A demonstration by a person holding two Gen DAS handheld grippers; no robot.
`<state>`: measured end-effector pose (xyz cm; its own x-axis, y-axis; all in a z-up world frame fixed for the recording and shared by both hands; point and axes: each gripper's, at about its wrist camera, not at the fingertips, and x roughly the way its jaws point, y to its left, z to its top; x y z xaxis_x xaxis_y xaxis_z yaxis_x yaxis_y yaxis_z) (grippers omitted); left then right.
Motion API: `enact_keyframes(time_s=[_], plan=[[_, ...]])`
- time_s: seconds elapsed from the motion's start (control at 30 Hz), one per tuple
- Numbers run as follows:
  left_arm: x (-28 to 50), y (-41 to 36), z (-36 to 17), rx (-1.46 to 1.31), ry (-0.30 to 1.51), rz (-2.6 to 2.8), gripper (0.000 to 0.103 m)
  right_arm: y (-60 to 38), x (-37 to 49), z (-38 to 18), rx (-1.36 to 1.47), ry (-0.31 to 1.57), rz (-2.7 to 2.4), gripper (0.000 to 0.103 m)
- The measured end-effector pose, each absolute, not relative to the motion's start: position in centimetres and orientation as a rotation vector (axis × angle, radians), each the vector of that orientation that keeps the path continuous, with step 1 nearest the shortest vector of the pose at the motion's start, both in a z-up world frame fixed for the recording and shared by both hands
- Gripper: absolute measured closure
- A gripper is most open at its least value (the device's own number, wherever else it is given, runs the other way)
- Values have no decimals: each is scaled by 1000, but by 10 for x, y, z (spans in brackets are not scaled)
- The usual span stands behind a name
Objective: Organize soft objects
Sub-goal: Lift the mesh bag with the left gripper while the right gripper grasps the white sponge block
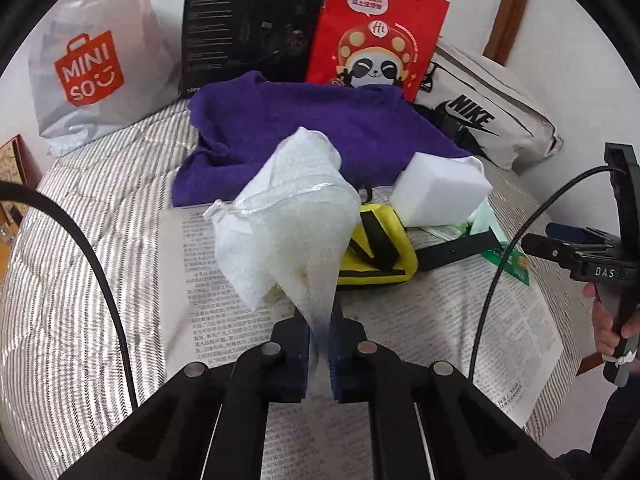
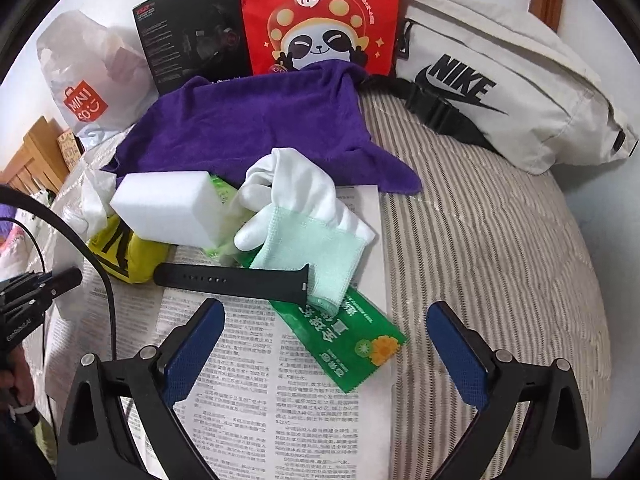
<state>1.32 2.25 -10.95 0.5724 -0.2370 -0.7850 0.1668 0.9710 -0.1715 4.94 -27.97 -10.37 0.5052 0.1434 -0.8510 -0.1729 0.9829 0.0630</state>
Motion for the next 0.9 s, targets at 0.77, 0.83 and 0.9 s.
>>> enact_keyframes(time_s=[0.77, 0.83, 0.9], plan=[[15, 47, -116, -142, 955, -216, 95, -167, 80, -94, -18, 949, 259, 4], [16, 47, -117, -144, 955, -215, 95, -167, 85, -98, 7, 947, 233, 4], [16, 48, -116, -153, 951, -214, 95, -167, 89, -100, 22, 938, 226, 6]])
